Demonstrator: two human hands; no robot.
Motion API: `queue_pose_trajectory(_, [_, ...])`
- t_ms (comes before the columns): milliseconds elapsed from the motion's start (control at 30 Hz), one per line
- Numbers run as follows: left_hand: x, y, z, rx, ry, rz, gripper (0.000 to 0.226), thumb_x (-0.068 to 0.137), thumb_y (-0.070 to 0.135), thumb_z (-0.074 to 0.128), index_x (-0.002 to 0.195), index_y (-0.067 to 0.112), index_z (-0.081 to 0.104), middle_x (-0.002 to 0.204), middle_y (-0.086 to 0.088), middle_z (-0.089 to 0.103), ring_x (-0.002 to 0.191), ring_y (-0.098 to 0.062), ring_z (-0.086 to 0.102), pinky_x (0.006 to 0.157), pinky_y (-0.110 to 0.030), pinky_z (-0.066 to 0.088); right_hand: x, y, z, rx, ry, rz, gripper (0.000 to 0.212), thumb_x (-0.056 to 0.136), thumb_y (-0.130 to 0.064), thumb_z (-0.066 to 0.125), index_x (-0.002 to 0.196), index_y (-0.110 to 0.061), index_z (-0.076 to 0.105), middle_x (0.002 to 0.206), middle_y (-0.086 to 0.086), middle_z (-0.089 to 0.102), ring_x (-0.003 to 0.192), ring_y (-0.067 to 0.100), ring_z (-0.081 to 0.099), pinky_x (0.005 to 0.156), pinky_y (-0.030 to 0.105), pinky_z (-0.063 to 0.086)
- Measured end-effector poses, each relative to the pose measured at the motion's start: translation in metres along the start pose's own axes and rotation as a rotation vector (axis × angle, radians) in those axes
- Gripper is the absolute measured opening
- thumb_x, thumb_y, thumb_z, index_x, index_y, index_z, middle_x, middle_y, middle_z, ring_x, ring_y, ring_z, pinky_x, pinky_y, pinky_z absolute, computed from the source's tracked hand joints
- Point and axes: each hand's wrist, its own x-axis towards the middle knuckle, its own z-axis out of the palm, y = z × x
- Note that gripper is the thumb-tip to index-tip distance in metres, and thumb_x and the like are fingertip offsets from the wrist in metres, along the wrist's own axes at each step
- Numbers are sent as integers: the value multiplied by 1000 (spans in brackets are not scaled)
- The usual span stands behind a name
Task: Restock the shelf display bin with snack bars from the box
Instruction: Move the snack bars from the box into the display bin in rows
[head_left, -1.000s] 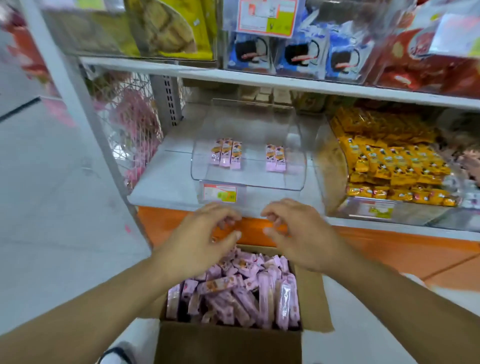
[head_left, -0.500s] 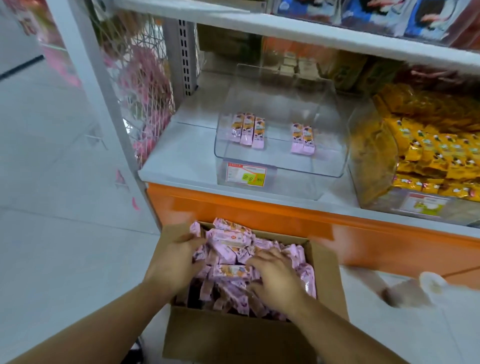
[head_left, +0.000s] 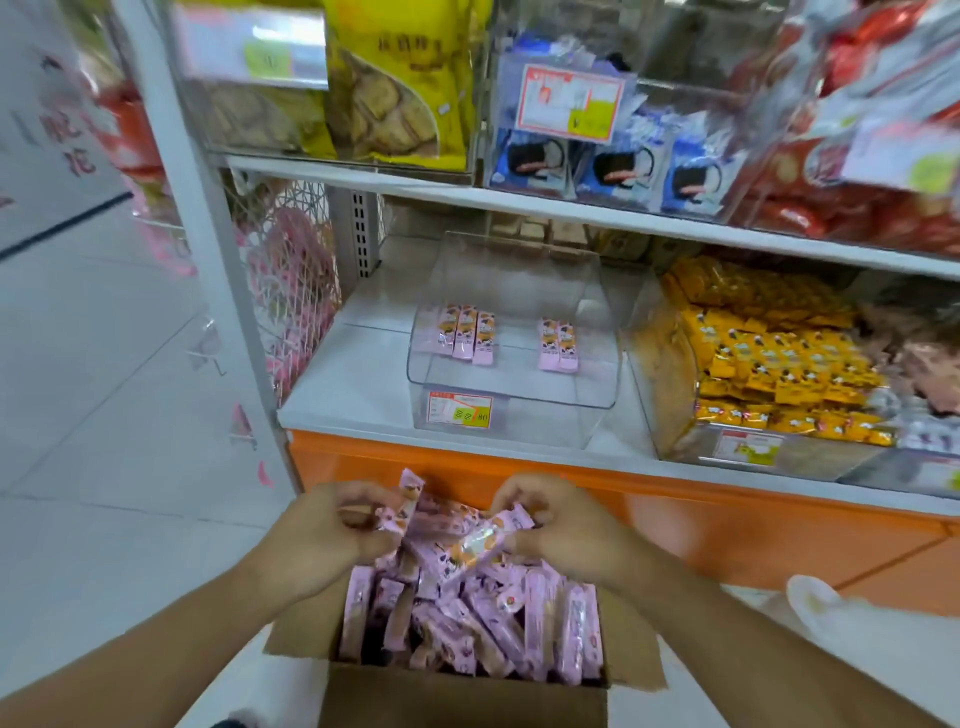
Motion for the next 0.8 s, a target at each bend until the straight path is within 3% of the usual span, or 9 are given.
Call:
queue_pose_trajectory(100, [-24, 47, -6, -99, -48, 77, 25, 78, 22, 91, 98, 33, 81, 106, 17, 79, 104, 5, 70, 85, -19, 58, -23, -30, -35, 59, 60, -21, 37, 75, 4, 74, 91, -29, 73, 95, -1, 74, 92, 34, 71, 83, 57, 59])
queue_pose_trajectory(200, [-42, 87, -9, -188, -79, 137, 21, 76, 23, 90, 96, 23, 81, 105, 5, 80, 105, -6, 73, 98, -29, 54, -44, -48, -61, 172, 144, -86, 29, 80, 5, 74, 91, -22, 76, 101, 1, 73, 88, 25, 70, 86, 53, 60])
queue_pose_trajectory(267, [-47, 102, -12, -167, -113, 162, 26, 76, 18, 90, 99, 22, 79, 105, -1, 79, 101, -14, 73, 95, -30, 54, -54, -53, -71, 244, 188, -109, 25, 87, 4, 73, 90, -20, 77, 103, 2, 73, 81, 25, 72, 86, 48, 61])
queue_pose_trajectory(367, [-46, 112, -16, -148, -142, 139, 44, 75, 2, 89, 110, 21, 71, 102, 1, 77, 92, -17, 75, 82, -30, 59, -61, -55, -78, 297, 232, -120, 23, 92, -4, 74, 102, -24, 77, 112, 0, 74, 90, 35, 75, 88, 48, 60])
queue_pose_trajectory(467, [-35, 113, -17, -79, -125, 99, 39, 80, 0, 85, 109, 20, 70, 98, 2, 81, 95, -22, 77, 91, -39, 58, -58, -57, -85, 375, 263, -120, 33, 90, 2, 76, 112, -22, 73, 108, 3, 77, 83, 22, 73, 82, 42, 60])
queue_pose_trajectory(500, [-31, 112, -18, -65, -106, 102, 35, 80, 4, 85, 107, 22, 73, 97, 4, 81, 94, -21, 77, 92, -37, 58, -57, -58, -86, 392, 267, -125, 33, 89, 3, 76, 113, -19, 71, 105, 1, 78, 80, 18, 71, 78, 38, 59])
queue_pose_trajectory(633, [-24, 116, -13, -151, -116, 125, 20, 83, 13, 85, 101, 19, 80, 69, 11, 72, 65, -9, 68, 63, -12, 50, -51, -67, -88, 406, 257, -163, 22, 90, 0, 77, 107, -12, 72, 91, -1, 78, 78, 13, 72, 76, 30, 56])
queue_pose_trajectory(733, [-21, 115, -4, -289, -180, 73, 21, 84, 16, 83, 104, 9, 80, 99, -11, 79, 97, -27, 76, 95, -38, 61, -44, -73, -82, 366, 231, -198, 14, 92, -6, 76, 100, -18, 77, 95, 4, 77, 88, 26, 76, 85, 40, 61])
queue_pose_trajectory(800, [-20, 113, 4, -364, -166, 35, 36, 80, 28, 88, 107, 5, 78, 113, -26, 72, 108, -38, 71, 96, -47, 60, -40, -76, -75, 368, 208, -198, 13, 93, -7, 76, 98, -19, 78, 97, 9, 76, 91, 32, 76, 89, 44, 61])
